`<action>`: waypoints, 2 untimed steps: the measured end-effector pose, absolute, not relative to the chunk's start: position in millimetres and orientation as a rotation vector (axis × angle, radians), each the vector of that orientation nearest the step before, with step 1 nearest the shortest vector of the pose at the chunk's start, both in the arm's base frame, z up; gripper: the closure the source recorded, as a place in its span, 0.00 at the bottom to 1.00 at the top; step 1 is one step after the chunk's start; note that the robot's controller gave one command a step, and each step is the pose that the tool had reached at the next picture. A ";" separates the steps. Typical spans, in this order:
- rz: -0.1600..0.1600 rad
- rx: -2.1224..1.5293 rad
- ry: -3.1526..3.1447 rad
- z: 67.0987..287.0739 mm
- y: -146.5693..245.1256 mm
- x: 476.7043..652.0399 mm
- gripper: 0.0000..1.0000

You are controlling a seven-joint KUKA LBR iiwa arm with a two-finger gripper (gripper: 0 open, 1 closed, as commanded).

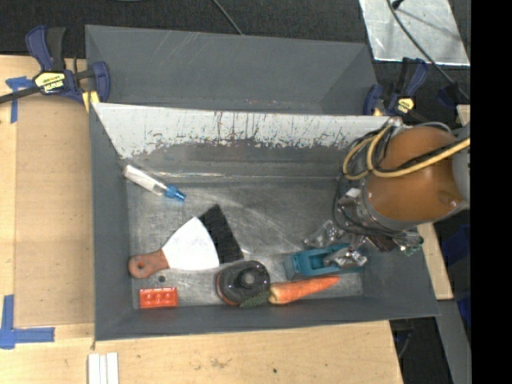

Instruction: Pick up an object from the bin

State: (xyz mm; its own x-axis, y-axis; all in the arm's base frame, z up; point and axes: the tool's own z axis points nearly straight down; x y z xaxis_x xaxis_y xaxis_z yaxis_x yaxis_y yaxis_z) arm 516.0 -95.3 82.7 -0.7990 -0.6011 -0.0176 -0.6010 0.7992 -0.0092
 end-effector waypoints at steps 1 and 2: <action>-0.003 -1.010 2.960 96.2 -97.6 513.0 1.00; 0.002 -1.018 2.972 133.6 -98.2 514.4 1.00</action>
Offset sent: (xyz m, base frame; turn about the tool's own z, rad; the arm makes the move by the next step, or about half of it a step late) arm 0.0005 -0.0029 0.0643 -0.0156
